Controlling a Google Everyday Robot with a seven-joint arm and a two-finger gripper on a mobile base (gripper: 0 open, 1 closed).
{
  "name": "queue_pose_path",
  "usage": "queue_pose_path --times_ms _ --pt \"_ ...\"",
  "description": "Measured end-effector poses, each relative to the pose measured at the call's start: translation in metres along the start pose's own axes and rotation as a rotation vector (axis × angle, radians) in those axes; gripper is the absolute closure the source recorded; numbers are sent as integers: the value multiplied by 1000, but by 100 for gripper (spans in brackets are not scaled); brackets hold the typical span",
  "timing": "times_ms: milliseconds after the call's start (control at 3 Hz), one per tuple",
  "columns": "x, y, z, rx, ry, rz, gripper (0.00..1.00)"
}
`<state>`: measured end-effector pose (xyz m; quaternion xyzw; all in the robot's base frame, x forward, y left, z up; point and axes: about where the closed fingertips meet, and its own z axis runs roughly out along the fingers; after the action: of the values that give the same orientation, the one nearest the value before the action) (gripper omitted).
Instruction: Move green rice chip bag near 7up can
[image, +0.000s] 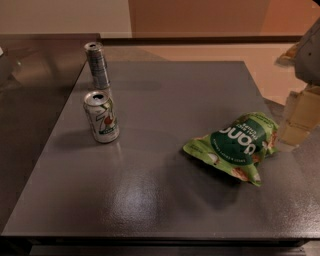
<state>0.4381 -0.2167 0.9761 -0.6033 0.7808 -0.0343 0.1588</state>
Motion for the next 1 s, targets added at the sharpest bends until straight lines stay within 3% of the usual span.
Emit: queue_pose_path --times_ms 333,1000 --pt "0 0 0 2 -1 -1 0" --pt "-3 -6 41 -68 -47 -148 0"
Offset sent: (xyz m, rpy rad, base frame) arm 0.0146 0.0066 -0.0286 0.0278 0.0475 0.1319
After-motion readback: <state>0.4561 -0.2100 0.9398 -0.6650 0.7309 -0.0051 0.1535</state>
